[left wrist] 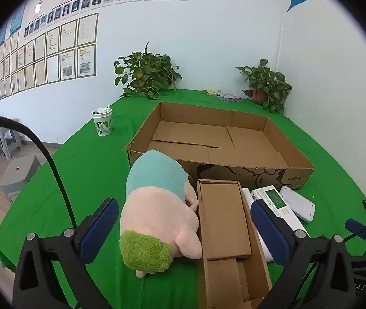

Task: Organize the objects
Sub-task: 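Move the left gripper toward the plush pig and close on it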

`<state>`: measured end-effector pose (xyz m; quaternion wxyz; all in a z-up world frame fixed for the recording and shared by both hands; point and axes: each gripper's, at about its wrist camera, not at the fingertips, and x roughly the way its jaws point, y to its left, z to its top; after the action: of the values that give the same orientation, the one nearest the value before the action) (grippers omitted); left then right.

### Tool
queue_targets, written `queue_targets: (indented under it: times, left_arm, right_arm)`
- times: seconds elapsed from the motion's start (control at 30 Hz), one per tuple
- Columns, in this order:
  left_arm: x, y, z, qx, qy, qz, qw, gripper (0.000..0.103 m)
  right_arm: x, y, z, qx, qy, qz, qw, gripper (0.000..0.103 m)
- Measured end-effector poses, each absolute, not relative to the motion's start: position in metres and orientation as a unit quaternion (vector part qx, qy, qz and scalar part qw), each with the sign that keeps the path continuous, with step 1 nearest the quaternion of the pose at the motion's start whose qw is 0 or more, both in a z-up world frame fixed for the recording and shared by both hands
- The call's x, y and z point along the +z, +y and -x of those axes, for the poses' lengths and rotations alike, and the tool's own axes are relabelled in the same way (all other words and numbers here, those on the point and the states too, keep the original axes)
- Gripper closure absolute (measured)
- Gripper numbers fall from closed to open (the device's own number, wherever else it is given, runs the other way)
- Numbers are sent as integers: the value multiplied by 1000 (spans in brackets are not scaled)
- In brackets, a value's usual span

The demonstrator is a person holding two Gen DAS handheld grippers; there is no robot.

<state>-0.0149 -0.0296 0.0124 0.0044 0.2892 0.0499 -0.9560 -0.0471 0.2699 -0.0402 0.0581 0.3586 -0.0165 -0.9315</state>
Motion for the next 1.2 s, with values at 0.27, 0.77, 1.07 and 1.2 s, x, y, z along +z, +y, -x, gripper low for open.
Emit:
queue_targets:
  times: [0.27, 0.77, 1.07, 1.2]
  left_arm:
    - [7, -15, 23, -950, 18, -312, 15, 1]
    - [10, 13, 39, -946, -9, -324, -1, 1]
    - [9, 1, 37, -947, 15, -321, -20, 1]
    - [14, -12, 34, -949, 38, -312, -21, 1]
  right_arm:
    - [-44, 267, 63, -929, -3, -360, 82, 1]
    - [-53, 287, 84, -917, -24, -390, 83, 1]
    - [-46, 273, 82, -914, 4, -400, 69, 1]
    - [-34, 257, 81, -914, 31, -397, 77, 1]
